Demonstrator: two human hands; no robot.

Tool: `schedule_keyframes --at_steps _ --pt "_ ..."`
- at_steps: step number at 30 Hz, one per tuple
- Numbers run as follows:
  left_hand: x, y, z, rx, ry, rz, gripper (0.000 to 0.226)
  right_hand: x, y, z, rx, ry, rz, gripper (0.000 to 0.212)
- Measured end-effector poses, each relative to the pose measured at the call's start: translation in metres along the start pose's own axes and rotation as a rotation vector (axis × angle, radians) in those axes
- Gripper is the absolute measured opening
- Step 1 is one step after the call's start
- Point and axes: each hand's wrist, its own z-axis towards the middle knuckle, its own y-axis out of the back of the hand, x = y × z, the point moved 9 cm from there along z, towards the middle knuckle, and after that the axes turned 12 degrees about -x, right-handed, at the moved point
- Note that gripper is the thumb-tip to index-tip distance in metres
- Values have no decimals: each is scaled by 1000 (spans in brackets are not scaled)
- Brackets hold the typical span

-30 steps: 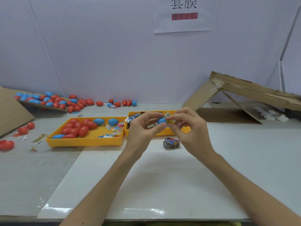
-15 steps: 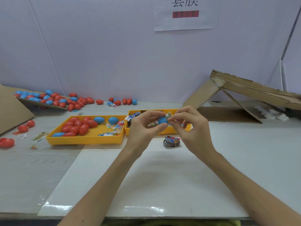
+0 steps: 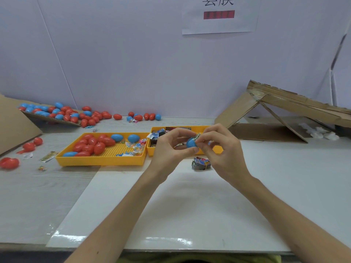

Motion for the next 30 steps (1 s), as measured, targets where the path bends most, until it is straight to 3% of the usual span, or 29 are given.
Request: schedule_keyframes --at_steps 11,20,30 --pt "1 4 2 -40 5 2 30 -5 1 2 -4 -87 92 14" --pt "1 6 2 -50 3 21 27 -30 -2 1 8 -406 279 26" --pt "7 9 4 -103 53 3 24 -32 -2 0 9 -407 273 26"
